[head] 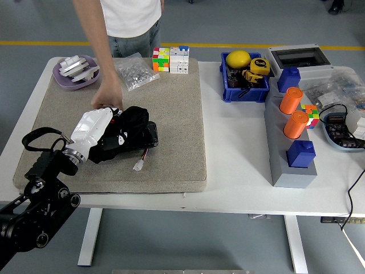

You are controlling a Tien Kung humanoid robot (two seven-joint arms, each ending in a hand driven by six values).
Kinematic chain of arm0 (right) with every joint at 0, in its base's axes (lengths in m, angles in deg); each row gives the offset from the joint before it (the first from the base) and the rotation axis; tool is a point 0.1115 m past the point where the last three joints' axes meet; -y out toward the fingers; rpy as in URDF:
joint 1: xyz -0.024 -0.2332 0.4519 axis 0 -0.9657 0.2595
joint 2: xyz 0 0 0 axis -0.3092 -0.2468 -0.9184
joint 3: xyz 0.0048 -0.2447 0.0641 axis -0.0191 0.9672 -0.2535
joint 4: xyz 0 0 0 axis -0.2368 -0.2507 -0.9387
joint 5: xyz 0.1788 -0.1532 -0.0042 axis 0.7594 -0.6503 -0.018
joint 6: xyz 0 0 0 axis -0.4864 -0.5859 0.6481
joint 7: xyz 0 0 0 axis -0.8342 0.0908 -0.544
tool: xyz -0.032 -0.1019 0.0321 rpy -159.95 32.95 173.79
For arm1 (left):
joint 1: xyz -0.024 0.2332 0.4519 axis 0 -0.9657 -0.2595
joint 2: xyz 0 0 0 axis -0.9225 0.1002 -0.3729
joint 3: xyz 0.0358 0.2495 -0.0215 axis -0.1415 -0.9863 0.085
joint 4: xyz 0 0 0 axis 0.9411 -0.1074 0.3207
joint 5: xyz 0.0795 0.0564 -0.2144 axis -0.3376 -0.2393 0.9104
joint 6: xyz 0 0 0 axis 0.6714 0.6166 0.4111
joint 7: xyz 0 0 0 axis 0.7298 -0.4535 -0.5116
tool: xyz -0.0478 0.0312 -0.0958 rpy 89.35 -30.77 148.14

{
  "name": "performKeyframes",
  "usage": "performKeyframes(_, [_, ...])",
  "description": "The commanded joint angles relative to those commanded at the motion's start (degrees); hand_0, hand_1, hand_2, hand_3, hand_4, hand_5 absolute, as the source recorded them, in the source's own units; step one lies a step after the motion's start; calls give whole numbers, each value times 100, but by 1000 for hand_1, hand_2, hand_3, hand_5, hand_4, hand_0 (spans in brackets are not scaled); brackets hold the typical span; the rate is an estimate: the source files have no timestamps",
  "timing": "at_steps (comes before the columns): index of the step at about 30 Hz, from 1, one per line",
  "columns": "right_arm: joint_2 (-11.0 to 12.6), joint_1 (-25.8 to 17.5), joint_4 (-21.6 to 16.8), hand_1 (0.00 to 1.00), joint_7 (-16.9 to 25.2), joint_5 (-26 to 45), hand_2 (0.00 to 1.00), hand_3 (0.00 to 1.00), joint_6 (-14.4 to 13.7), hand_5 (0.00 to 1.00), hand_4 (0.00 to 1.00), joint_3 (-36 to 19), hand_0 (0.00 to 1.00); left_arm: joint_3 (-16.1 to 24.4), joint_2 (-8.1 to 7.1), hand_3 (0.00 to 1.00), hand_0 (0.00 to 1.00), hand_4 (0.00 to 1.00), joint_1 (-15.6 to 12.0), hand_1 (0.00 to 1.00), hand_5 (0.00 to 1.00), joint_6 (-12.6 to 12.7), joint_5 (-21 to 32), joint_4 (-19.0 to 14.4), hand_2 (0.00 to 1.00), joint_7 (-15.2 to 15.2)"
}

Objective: Pick the rag up,wipe the panel,place it on the desk

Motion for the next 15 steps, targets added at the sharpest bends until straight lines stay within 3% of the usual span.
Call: performKeyframes(15, [4,20,0,699,-27,-29,690,616,-19,470,986,16,784,-790,165,499,237,320,311,301,2,12,141,-107,537,-88])
